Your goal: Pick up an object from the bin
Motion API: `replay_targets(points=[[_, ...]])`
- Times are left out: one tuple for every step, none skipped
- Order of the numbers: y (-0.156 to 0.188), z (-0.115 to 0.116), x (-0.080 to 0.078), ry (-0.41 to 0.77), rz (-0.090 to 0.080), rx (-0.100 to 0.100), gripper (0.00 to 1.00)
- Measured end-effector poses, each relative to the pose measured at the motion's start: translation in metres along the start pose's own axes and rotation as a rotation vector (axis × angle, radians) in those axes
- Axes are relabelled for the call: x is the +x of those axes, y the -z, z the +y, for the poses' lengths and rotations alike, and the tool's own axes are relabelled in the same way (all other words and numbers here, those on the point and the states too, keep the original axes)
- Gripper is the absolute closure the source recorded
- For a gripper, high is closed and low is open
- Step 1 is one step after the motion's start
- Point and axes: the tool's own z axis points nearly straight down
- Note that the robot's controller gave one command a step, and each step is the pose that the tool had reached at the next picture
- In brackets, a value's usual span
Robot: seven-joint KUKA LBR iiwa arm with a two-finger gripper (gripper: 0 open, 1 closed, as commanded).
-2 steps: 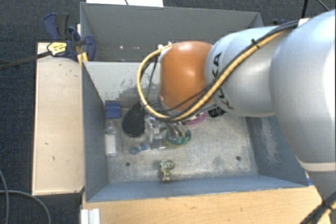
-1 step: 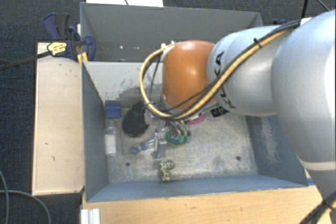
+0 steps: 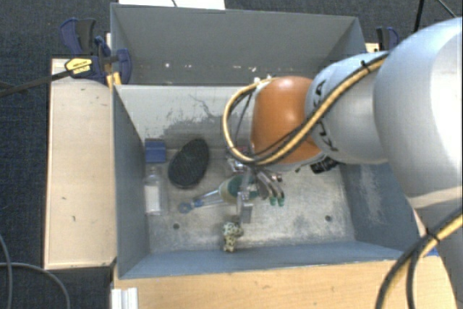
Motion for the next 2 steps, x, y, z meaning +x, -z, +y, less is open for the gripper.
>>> replay_targets(points=[[0.003,0.005,-0.001,0.002,-0.004,-0.003,1.0],[0.114,-0.006,-0.008,0.046,-0.013,-0.004,1.0]])
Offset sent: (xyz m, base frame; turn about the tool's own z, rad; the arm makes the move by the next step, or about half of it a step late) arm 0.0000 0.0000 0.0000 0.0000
